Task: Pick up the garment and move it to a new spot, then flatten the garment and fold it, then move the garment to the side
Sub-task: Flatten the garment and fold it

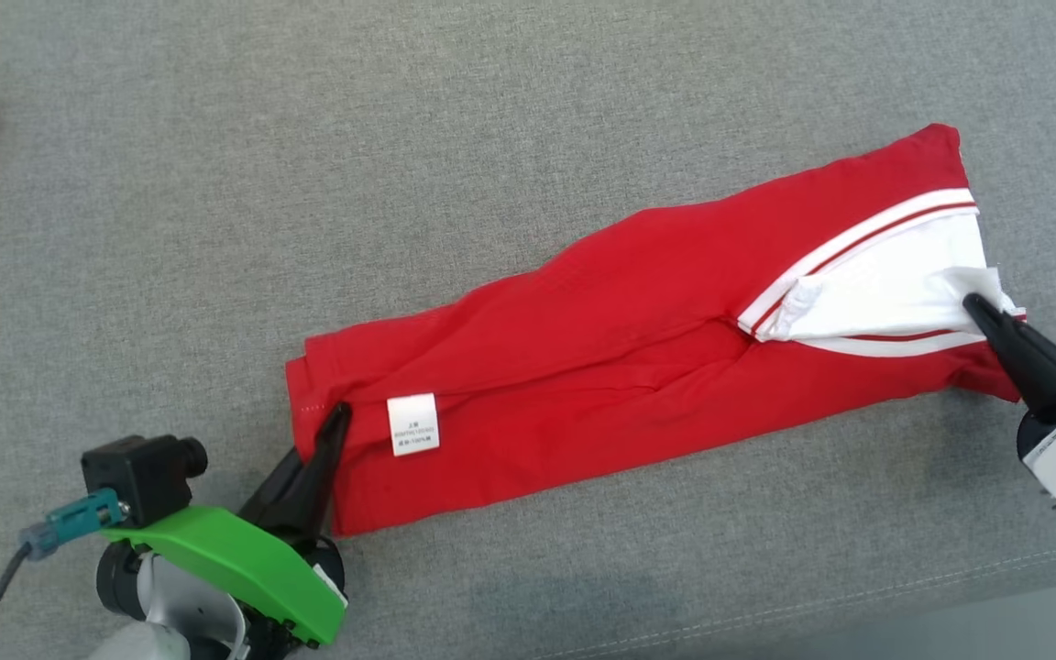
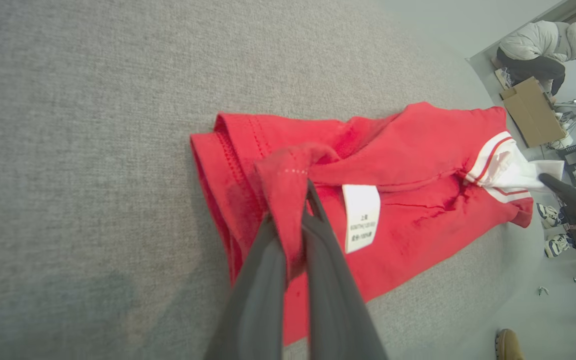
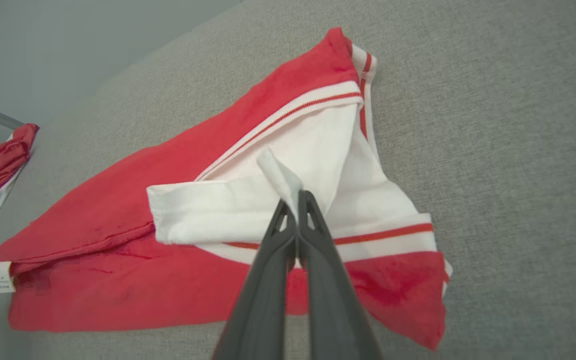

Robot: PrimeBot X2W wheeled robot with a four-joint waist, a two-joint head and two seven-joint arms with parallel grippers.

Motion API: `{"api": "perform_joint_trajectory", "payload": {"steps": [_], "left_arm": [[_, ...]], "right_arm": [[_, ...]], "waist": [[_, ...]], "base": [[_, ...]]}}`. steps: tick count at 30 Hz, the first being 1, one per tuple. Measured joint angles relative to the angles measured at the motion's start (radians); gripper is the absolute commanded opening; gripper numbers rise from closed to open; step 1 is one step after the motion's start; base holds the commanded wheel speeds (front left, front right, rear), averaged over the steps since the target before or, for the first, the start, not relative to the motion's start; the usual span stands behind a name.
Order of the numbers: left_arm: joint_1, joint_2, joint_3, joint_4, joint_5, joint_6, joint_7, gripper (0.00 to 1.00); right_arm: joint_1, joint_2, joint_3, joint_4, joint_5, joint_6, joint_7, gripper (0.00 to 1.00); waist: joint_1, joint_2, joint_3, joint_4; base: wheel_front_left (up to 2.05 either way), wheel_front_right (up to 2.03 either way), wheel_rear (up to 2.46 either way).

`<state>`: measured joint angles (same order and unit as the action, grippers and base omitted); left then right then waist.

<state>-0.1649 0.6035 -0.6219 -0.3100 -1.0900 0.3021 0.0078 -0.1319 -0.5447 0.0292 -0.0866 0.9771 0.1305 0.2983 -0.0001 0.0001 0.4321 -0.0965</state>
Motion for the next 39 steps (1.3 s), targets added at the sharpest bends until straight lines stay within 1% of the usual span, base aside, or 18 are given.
{"api": "perform_joint_trajectory", "payload": {"steps": [4, 7, 8, 9, 10, 11, 13, 16, 20, 22, 24, 26, 29, 31, 33, 35, 36, 39], "left_arm": [[0.006, -0.024, -0.013, 0.052, -0.013, -0.02, -0.009, 0.0], [0.008, -0.033, -0.015, 0.082, -0.018, -0.025, -0.018, 0.0], [0.009, -0.038, -0.018, 0.091, -0.018, -0.026, -0.02, 0.1], [0.01, -0.044, -0.023, 0.096, -0.017, -0.03, -0.025, 0.36], [0.01, -0.046, -0.032, 0.105, -0.005, -0.03, -0.027, 0.73], [0.009, -0.043, -0.038, 0.117, 0.017, -0.03, -0.031, 1.0], [0.009, -0.039, -0.042, 0.126, 0.039, -0.029, -0.044, 1.0], [0.014, -0.036, -0.049, 0.149, 0.076, -0.004, -0.073, 1.0], [0.048, -0.034, -0.03, 0.142, 0.105, 0.035, -0.136, 1.0], [0.059, -0.033, -0.001, 0.126, 0.126, 0.07, -0.186, 1.0], [0.06, -0.028, 0.03, 0.117, 0.165, 0.103, -0.223, 1.0], [0.06, -0.031, 0.051, 0.113, 0.186, 0.121, -0.242, 1.0], [0.051, -0.03, 0.047, 0.115, 0.239, 0.121, -0.253, 1.0], [0.039, -0.041, 0.044, 0.118, 0.27, 0.116, -0.257, 1.0], [0.026, -0.058, 0.046, 0.119, 0.294, 0.107, -0.264, 1.0], [0.025, -0.065, 0.051, 0.122, 0.322, 0.085, -0.266, 1.0], [0.025, -0.079, 0.059, 0.124, 0.325, 0.083, -0.266, 1.0], [0.027, -0.107, 0.085, 0.13, 0.362, 0.055, -0.269, 1.0]], "right_arm": [[-0.002, -0.007, 0.026, 0.029, -0.024, 0.0, 0.01, 0.0], [-0.011, -0.025, 0.044, 0.048, -0.047, 0.0, 0.023, 0.0], [-0.016, -0.03, 0.047, 0.056, -0.057, 0.0, 0.023, 0.34], [-0.018, -0.039, 0.051, 0.06, -0.069, 0.0, 0.026, 0.95], [-0.018, -0.047, 0.052, 0.064, -0.078, 0.0, 0.033, 1.0], [-0.017, -0.054, 0.053, 0.067, -0.082, 0.0, 0.04, 1.0], [-0.017, -0.063, 0.052, 0.065, -0.082, 0.0, 0.05, 1.0], [-0.014, -0.094, 0.03, 0.038, -0.073, 0.0, 0.096, 1.0], [-0.023, -0.135, -0.058, 0.007, -0.065, 0.0, 0.151, 1.0], [-0.051, -0.136, -0.086, 0.014, -0.076, 0.0, 0.192, 1.0], [-0.086, -0.136, -0.088, 0.035, -0.104, 0.0, 0.243, 1.0], [-0.13, -0.116, -0.083, 0.061, -0.122, 0.0, 0.284, 1.0], [-0.193, -0.08, -0.07, 0.117, -0.146, 0.0, 0.324, 1.0], [-0.213, -0.071, -0.065, 0.156, -0.185, 0.0, 0.336, 1.0], [-0.225, -0.06, -0.066, 0.193, -0.193, 0.0, 0.343, 1.0], [-0.228, -0.057, -0.063, 0.221, -0.201, 0.0, 0.354, 1.0], [-0.227, -0.052, -0.063, 0.231, -0.2, 0.0, 0.361, 1.0], [-0.227, -0.041, -0.066, 0.271, -0.199, 0.0, 0.375, 1.0]], "waist": [[0.0, 0.0, -0.007, 0.003], [0.0, 0.0, -0.011, 0.006], [0.0, 0.0, -0.013, 0.007], [0.0, 0.0, -0.015, 0.008], [0.0, 0.0, -0.018, 0.008], [0.0, 0.0, -0.02, 0.009], [0.0, 0.0, -0.023, 0.01], [0.0, 0.0, -0.033, 0.011], [0.0, 0.0, -0.038, 0.012], [0.0, 0.0, -0.032, 0.012], [0.0, 0.0, -0.024, 0.016], [0.0, 0.0, -0.015, 0.026], [0.0001, 0.0, -0.003, 0.047], [0.0001, 0.0, 0.004, 0.065], [0.0001, 0.0, 0.01, 0.085], [0.0001, 0.0, 0.016, 0.105], [0.0001, 0.0, 0.019, 0.114], [0.0001, 0.0, 0.025, 0.141]], "base": [[0.0, 0.0, 0.0], [0.0, 0.0, 0.0], [0.0, 0.0, 0.0], [0.0, 0.0, 0.0], [0.0, 0.0, 0.0], [0.0, 0.0, 0.0], [0.0, 0.0, 0.0], [0.0, 0.0, 0.0], [0.0, 0.0, 0.0], [0.0, 0.0, 0.0], [0.0, 0.0, 0.0], [0.0, 0.0, 0.0], [0.0, 0.0, 0.0], [0.0, 0.0, 0.0], [0.0, 0.0, 0.0], [0.0, 0.0, 0.0], [0.0, 0.0, 0.0], [0.0, 0.0, 0.0]]}}
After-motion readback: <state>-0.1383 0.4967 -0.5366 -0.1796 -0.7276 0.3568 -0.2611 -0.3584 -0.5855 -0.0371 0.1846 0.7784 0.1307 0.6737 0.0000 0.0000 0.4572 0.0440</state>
